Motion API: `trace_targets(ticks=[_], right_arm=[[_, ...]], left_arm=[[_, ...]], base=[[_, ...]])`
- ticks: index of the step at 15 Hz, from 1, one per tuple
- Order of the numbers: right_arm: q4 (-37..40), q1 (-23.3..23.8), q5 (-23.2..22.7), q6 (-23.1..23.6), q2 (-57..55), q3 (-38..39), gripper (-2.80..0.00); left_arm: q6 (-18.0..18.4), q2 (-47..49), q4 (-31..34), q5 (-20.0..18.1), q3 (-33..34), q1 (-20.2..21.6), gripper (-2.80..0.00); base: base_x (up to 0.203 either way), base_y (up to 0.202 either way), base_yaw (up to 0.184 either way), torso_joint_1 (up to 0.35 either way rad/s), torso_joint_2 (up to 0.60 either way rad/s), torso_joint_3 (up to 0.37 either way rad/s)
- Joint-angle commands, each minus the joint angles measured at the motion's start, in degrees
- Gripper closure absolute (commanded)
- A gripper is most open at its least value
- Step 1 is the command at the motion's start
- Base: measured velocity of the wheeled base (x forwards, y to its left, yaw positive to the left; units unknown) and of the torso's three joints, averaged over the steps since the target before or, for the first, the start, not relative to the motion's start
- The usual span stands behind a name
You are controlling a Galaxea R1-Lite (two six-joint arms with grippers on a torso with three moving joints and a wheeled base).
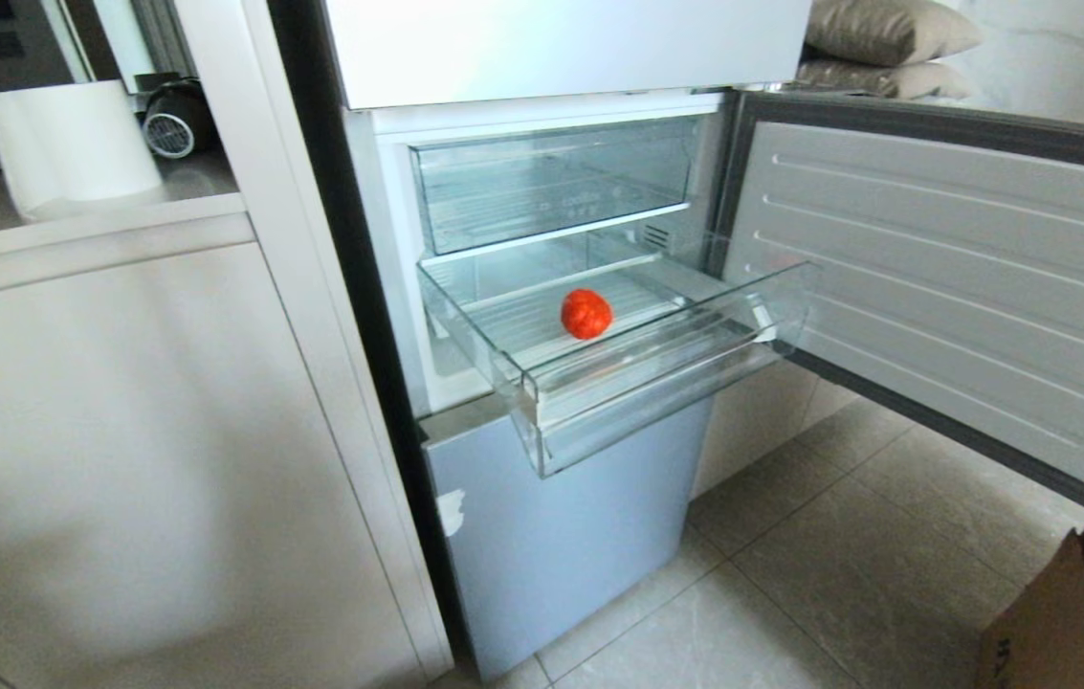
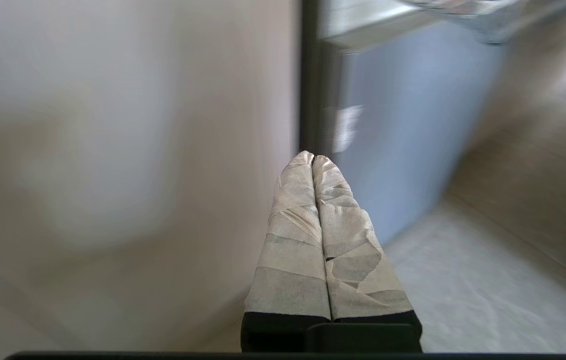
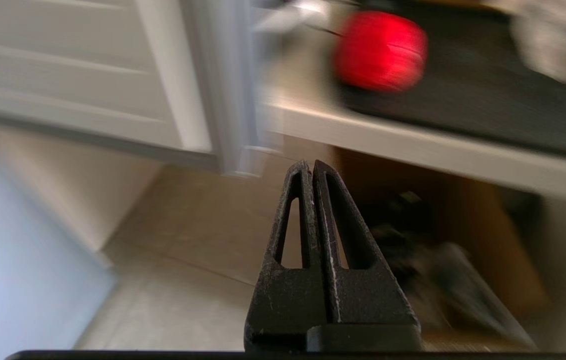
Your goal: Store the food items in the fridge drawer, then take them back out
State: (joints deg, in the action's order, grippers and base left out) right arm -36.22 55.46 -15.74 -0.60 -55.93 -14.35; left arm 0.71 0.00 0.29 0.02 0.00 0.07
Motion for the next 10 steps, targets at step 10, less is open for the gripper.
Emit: trace_targets(ticks=[10], right_arm=[[-7.0,4.6,-2.2,-0.5,-28.7,-12.3,0.00]], left_arm=[[0.1,0.1,0.0,0.1,0.0,0.0,0.00]], base=[[0.000,0.001,-0.024,0.000,0.00,0.000]])
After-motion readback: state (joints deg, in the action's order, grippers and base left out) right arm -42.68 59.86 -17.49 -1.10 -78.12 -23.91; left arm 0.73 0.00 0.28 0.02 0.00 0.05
